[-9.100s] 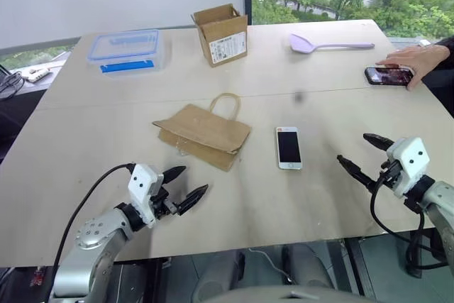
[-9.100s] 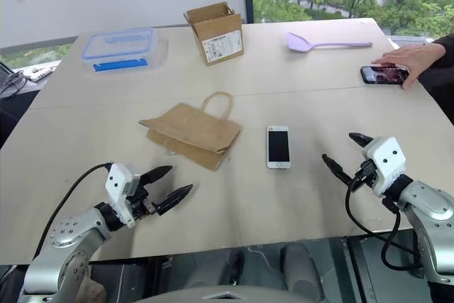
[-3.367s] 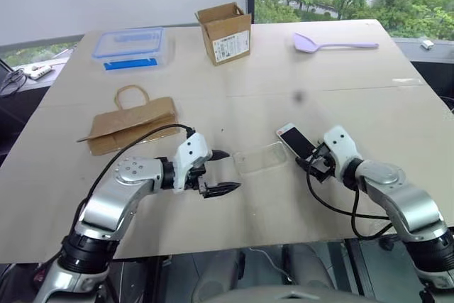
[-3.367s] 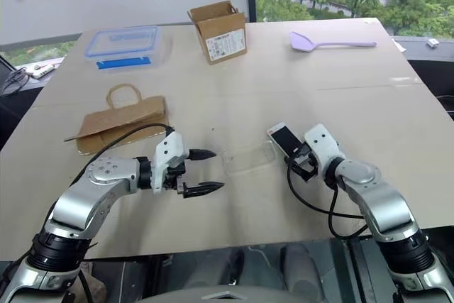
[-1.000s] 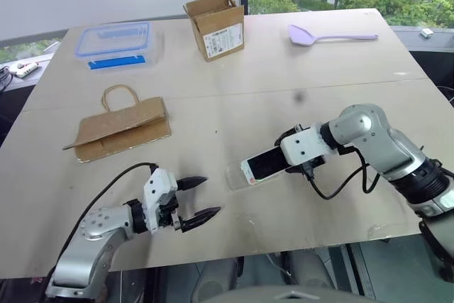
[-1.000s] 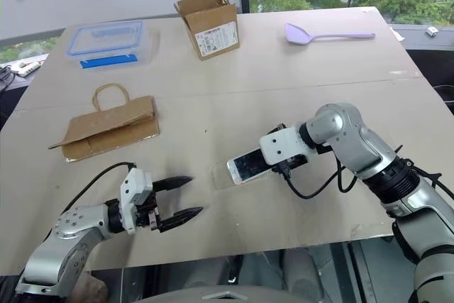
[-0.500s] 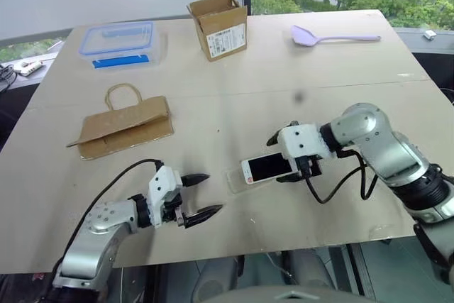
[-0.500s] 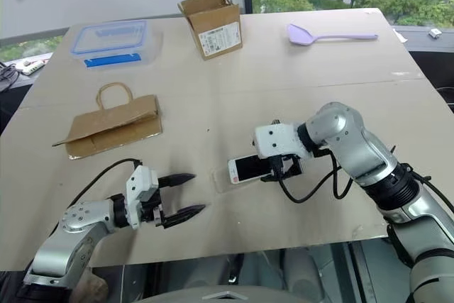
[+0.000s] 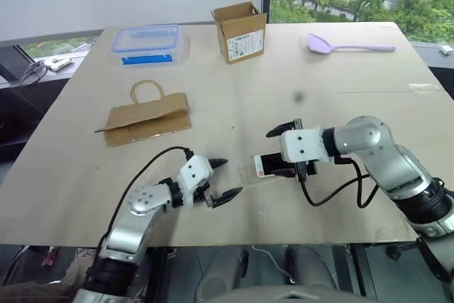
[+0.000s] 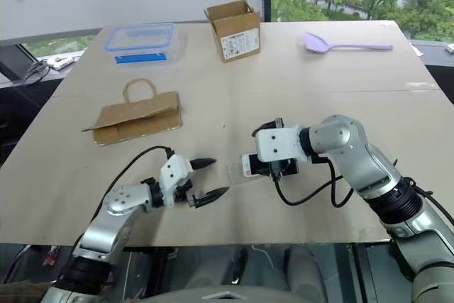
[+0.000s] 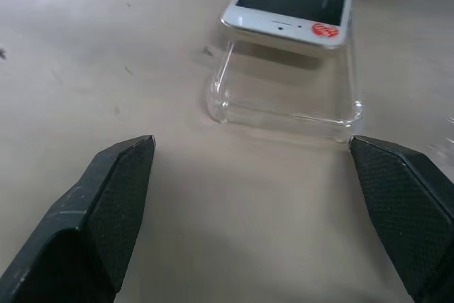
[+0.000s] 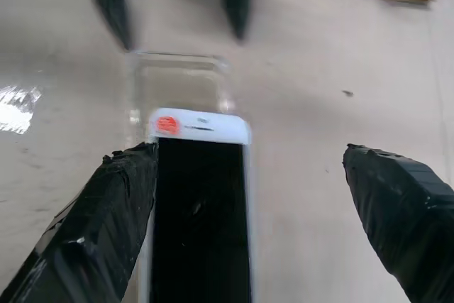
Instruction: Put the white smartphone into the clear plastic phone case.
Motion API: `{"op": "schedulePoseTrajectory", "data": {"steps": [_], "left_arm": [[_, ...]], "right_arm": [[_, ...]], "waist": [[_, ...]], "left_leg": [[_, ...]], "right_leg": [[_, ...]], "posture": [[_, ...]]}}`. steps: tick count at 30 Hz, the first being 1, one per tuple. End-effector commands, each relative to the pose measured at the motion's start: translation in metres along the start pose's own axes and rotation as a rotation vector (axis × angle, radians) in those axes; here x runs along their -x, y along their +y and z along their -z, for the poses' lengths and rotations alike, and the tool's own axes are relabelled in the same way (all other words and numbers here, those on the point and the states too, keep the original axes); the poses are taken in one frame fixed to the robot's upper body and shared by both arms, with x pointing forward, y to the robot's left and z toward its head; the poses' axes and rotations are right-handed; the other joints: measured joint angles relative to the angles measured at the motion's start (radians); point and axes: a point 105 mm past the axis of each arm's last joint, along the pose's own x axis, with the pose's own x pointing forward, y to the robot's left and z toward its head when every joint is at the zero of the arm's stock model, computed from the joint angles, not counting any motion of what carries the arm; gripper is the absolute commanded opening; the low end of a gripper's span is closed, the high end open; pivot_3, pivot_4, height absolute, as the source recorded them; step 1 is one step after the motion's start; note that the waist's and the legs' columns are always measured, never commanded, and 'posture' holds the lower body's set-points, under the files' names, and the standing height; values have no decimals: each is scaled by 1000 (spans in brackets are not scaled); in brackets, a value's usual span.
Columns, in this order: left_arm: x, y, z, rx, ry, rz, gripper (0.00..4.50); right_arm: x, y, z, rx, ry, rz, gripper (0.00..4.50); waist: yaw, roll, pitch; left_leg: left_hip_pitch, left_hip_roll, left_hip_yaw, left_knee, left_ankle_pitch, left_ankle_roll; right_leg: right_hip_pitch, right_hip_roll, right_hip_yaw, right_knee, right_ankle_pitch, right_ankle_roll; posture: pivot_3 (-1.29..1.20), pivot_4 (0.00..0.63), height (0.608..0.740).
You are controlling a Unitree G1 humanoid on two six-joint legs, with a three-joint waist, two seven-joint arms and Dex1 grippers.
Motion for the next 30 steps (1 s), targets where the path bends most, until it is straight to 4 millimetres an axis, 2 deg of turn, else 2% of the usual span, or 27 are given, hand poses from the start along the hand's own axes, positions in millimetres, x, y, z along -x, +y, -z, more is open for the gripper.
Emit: {"op": "schedulePoseTrajectory", "data": {"steps": [1, 5, 9, 14, 20, 26, 30], "left_arm": [[-7, 10, 11, 7, 40, -53, 4500], [-8, 21, 7, -5, 31, -77, 4500], [-6, 25, 1, -16, 22, -76, 4500], [-2, 25, -6, -17, 12, -71, 4500], [-1, 19, -17, -4, -8, -33, 4500], [10, 11, -32, 37, -59, 31, 4500], [32, 3, -45, 89, -113, 114, 4500]], "right_arm": [[3, -7, 11, 79, 75, 52, 4467], [6, -10, 18, 87, 95, 60, 4467], [10, -14, 11, 41, 55, 73, 4467], [11, -18, 7, -134, 0, 77, 4467], [5, -1, 25, -374, 1, -32, 4467], [5, 0, 46, -410, 58, -65, 4467], [7, 0, 56, -418, 91, -75, 4467]], "waist": [[-6, 0, 0], [-18, 0, 0], [-32, 0, 0], [-35, 0, 0], [-36, -1, 0], [-43, -1, 0], [-54, -1, 1]], "left_leg": [[0, 0, 0, 0, 0, 0], [1, 0, 0, -1, 3, -4], [1, 1, -3, -2, 3, -5], [-1, 2, -2, -2, 3, -4], [-5, 2, -2, -2, 2, -4], [-6, 2, -1, -3, 2, -4], [-6, 2, -2, -3, 2, -4]], "right_leg": [[0, 0, 0, 0, 0, 0], [0, 0, 2, 0, 0, 0], [-1, 0, 3, 0, 0, 0], [-3, 1, 5, 0, 0, 0], [-7, 1, 5, 0, 0, 0], [-8, 0, 5, 0, 0, 0], [-8, 0, 5, -1, 0, 0]], "posture": [[0, 150, 740], [0, 150, 740], [0, 150, 740], [0, 150, 740], [0, 150, 740], [0, 150, 740], [0, 150, 740]]}}
